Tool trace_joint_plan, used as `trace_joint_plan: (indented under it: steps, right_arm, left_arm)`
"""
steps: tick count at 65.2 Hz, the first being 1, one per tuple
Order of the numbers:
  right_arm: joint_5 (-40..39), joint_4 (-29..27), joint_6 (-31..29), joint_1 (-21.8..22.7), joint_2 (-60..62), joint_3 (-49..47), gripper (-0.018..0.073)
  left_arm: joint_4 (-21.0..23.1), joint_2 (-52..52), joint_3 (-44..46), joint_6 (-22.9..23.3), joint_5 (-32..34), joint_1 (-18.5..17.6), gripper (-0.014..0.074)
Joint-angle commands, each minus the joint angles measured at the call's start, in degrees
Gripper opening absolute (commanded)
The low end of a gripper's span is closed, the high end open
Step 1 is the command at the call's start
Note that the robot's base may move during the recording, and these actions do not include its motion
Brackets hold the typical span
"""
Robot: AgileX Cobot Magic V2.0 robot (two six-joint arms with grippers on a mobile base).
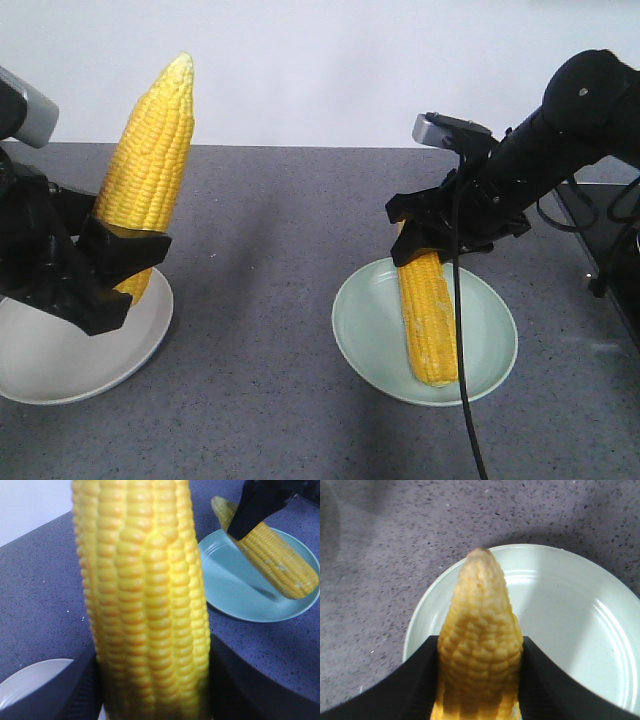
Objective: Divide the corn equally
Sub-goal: 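Tilt the right gripper's cob down onto the green plate and release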
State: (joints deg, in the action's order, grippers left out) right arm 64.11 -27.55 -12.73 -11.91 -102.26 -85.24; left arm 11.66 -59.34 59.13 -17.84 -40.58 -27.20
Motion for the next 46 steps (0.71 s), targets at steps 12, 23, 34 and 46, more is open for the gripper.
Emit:
trace_joint_plan:
  steps: [12,23,34,46]
  right_arm:
    - [-2.00,-1.76,1.24,0.22,-0.80,-1.96,0.0334]
    - [-2.82,-1.32,1.29,0.22,-0.89,-1.96,0.0412]
    - [-3.47,-1.00,1.35,0.22,-0.89,-1.96,0.0492]
    - [-2.75,-0.50,0.51,0.16,-0.38,-1.96,0.0526]
  left_arm:
    - [0.81,1.00,1.37,0.55,3.67,-0.04,0.0302]
    - [0.81,1.00,1.37,0.55,3.67,-0.04,0.0302]
    - [0.81,1.00,1.37,0.55,3.67,-0.04,0.0302]
    - [0.81,1.00,1.37,0.55,3.67,-0.04,0.0302]
